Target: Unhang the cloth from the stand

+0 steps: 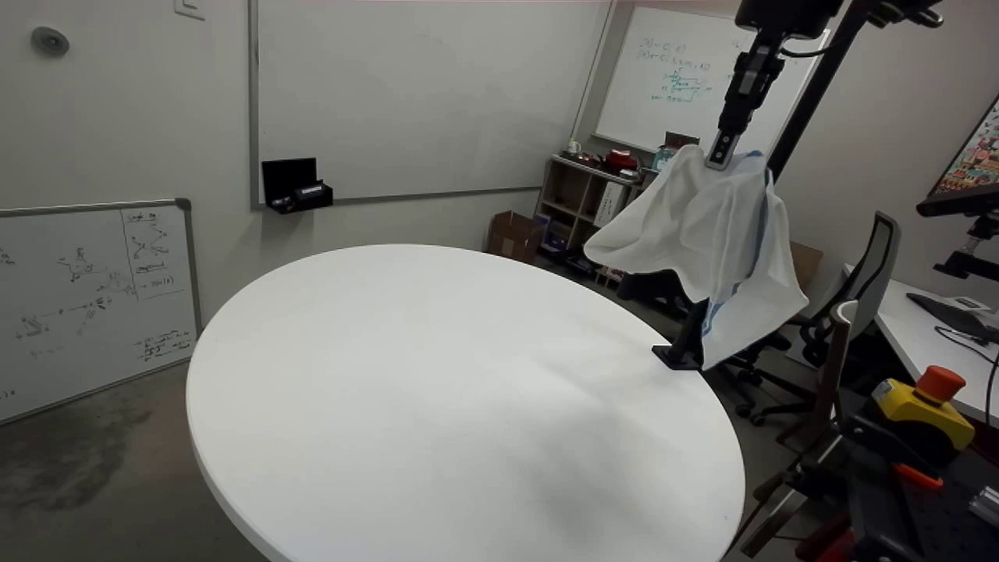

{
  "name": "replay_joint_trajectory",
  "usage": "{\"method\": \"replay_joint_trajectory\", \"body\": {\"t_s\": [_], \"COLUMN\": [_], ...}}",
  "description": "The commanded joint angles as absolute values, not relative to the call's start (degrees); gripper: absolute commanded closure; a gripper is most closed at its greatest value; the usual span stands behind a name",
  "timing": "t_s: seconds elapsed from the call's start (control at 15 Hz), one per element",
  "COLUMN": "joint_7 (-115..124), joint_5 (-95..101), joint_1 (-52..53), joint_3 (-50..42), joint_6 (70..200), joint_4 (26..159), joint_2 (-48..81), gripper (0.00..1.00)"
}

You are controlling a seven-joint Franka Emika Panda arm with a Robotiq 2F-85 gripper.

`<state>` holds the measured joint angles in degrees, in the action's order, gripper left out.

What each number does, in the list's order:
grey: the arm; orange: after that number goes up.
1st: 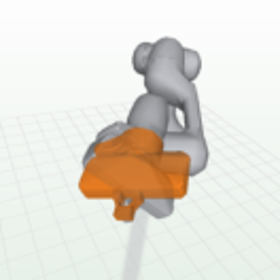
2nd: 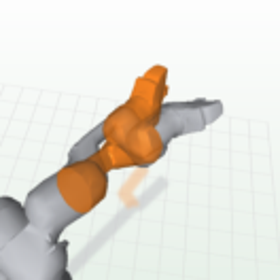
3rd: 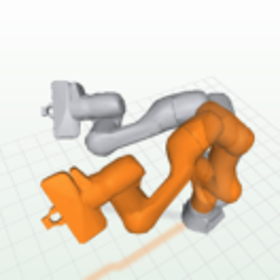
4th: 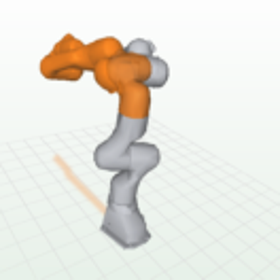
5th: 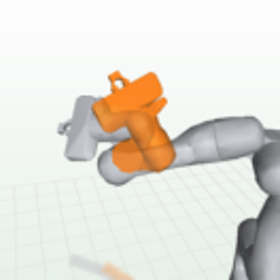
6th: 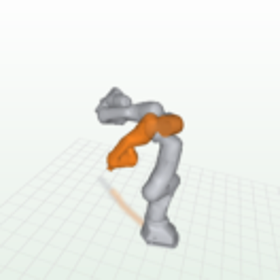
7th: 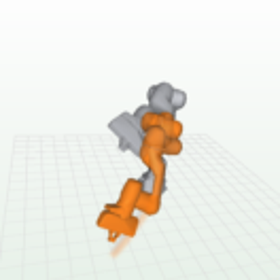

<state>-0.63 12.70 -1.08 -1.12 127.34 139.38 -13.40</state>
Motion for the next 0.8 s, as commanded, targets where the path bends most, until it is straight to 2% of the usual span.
{"method": "replay_joint_trajectory", "body": {"t_s": [0.0,0.33,0.4,0.47,0.73], "joint_7": [-4.97,-1.50,-1.34,-0.90,0.48], "joint_5": [11.26,15.39,15.87,16.24,17.56], "joint_1": [0.33,-0.01,-0.04,-0.04,0.10], "joint_3": [-0.29,1.32,1.37,1.37,1.34], "joint_6": [123.43,122.49,122.62,123.05,123.26], "joint_4": [140.72,139.77,139.63,139.59,139.07], "joint_2": [-15.87,-11.29,-10.52,-9.77,-7.51], "gripper": [0.99,0.99,0.89,0.70,0.41]}}
